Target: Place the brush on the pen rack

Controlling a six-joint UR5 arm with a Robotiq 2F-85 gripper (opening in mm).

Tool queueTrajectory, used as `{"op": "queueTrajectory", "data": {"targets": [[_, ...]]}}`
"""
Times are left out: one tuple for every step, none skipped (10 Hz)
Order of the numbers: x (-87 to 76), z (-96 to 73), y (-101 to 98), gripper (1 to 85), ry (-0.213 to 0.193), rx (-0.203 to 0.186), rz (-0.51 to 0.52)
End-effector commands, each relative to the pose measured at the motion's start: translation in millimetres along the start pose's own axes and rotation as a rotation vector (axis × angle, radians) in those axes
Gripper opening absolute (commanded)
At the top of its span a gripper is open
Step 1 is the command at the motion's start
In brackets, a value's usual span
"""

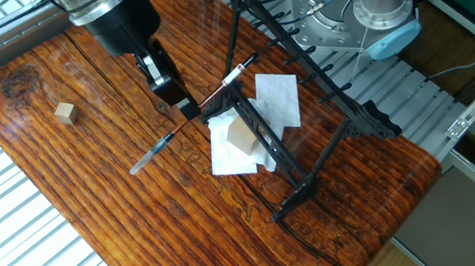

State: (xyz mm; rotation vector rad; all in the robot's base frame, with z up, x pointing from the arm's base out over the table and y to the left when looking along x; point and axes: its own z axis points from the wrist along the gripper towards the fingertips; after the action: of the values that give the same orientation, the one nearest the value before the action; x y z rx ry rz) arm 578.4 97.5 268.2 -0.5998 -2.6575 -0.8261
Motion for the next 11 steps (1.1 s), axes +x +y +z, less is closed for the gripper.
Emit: {"op": "queueTrajectory", "data": {"targets": [[1.5, -1.9, 4.9, 1.0, -0.002, -0.015, -0.001], [1.4, -1.6, 4.9, 1.0, -0.002, -0.014, 0.001], [2.3, -1.4, 7.6, 1.0, 0.001, -0.022, 0.006], [2.4, -1.2, 7.5, 1.0, 0.000, -0.021, 0.005], [2.0, -0.8, 7.3, 1.0, -0.001, -0.020, 0.003], [3.8, -0.6, 5.6, 1.0, 0.006, -0.014, 0.002], [5.4, -0.7, 2.4, 1.0, 0.014, -0.006, -0.005], [7.9, -0.8, 1.3, 1.0, 0.028, -0.013, -0.006], [8.5, 0.8, 0.6, 1.0, 0.031, -0.011, -0.004], [7.3, 4.1, 1.2, 1.0, 0.026, -0.011, -0.002], [4.8, 6.5, 1.3, 1.0, 0.015, -0.010, -0.001]]}}
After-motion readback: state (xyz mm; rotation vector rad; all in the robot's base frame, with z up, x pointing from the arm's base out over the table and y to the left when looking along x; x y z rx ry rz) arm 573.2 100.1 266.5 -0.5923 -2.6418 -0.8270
